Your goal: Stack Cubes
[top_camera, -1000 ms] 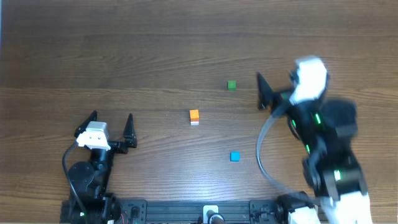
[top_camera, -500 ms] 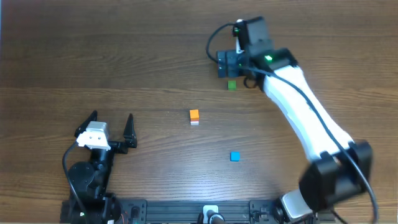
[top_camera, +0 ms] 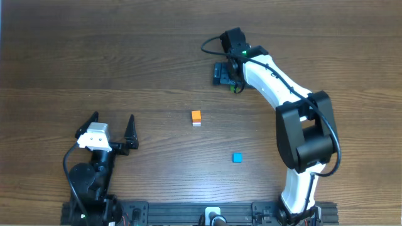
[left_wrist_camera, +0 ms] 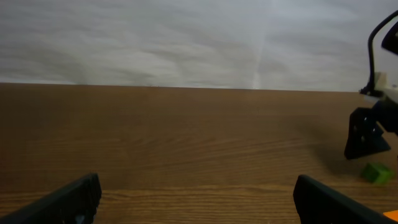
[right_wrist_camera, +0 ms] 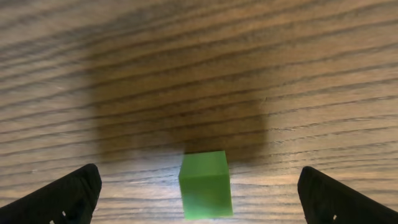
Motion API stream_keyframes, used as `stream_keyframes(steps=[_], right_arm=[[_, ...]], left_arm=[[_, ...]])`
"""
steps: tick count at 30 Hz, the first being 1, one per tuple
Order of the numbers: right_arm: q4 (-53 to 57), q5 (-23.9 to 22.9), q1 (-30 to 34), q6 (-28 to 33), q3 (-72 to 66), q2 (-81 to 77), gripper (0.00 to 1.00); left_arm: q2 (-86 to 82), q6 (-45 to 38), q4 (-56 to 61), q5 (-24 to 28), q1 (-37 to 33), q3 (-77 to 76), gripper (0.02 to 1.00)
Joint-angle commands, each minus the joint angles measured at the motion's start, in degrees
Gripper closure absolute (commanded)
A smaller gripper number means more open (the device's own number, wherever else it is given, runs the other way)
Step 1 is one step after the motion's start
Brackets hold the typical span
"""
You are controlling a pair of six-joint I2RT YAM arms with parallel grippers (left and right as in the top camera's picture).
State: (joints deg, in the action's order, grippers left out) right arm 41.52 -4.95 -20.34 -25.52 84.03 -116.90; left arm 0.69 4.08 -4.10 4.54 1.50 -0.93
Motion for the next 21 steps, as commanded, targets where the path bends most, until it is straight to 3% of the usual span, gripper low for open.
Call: stream_keyframes(steps=[1,13,18,21], right_arm=[[-0.4,-1.2,0.1,1.7,1.5,-2.1,0.007],[-0.4,-2.5,0.1,10.7,1.5,-5.0,0.009],[-0.3,-1.8,0.2,11.0,1.5,-5.0,0.174],[0.1,-1.0,0.2,11.0,1.7,-5.0,0.189]], left_arm=[[-0.3,-0.7,0.0,0.4,0.3,0.5,0.018],[-0.3,-0.7,0.0,0.4,0.3,0.5,0.018],[-0.3,-0.7,0.0,0.4,0.3,0.5,0.018],[-0.3,-0.7,0.0,0.4,0.3,0.5,0.018]])
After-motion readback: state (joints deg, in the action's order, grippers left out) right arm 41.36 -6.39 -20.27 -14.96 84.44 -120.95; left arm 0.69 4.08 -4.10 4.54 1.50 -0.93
